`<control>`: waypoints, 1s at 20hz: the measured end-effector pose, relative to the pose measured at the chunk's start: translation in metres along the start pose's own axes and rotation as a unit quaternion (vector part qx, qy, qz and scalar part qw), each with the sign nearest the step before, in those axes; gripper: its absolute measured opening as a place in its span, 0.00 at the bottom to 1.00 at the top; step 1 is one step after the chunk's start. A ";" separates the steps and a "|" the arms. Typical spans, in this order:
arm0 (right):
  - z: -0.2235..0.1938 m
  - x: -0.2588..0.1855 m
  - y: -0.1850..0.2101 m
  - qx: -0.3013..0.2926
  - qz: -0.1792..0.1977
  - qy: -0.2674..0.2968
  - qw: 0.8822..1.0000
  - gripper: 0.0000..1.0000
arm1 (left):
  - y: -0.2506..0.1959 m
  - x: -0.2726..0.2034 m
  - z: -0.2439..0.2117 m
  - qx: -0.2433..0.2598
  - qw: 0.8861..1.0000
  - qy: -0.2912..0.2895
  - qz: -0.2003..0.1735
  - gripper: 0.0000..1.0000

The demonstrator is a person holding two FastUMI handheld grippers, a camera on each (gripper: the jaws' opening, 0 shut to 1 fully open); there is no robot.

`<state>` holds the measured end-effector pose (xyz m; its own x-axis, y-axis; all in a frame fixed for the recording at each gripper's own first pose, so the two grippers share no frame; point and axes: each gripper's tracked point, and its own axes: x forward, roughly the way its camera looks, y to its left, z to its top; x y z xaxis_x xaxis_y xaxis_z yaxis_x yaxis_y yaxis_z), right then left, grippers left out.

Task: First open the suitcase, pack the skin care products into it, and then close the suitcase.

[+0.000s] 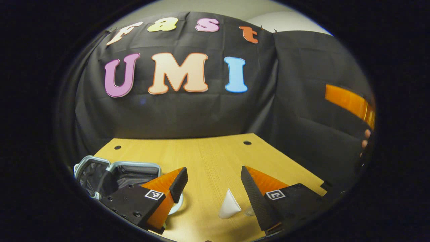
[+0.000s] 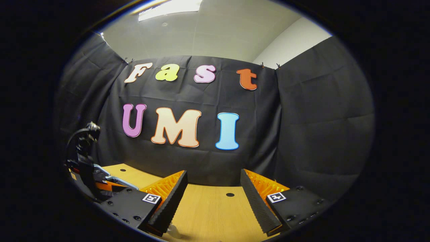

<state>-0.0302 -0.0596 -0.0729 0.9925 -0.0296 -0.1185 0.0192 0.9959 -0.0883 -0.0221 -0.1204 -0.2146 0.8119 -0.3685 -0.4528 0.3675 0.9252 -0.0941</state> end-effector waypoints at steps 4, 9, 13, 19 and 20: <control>-0.007 -0.005 -0.008 -0.016 -0.002 0.008 1.000 0.99 | -0.008 0.010 -0.044 -0.017 0.999 0.045 -0.003 0.94; -0.011 -0.008 -0.009 -0.030 -0.001 0.014 0.999 0.99 | -0.011 0.021 -0.087 -0.023 0.996 0.084 -0.005 0.91; -0.013 -0.008 0.001 -0.033 0.009 0.015 0.999 0.99 | -0.013 0.026 -0.111 -0.029 0.994 0.107 -0.012 0.60; -0.039 0.000 0.043 -0.007 0.048 0.036 0.998 0.99 | 0.003 0.011 -0.101 -0.033 0.992 0.117 -0.016 0.24; -0.046 0.001 0.052 -0.002 0.055 0.042 0.998 0.99 | 0.010 0.007 -0.092 -0.032 0.993 0.114 -0.011 0.24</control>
<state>-0.0335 -0.0119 -0.1233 0.9751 0.0731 -0.2094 -0.0903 0.9932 -0.0738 -0.0543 -0.1051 -0.3004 0.6781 -0.3648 -0.6381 0.3481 0.9240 -0.1583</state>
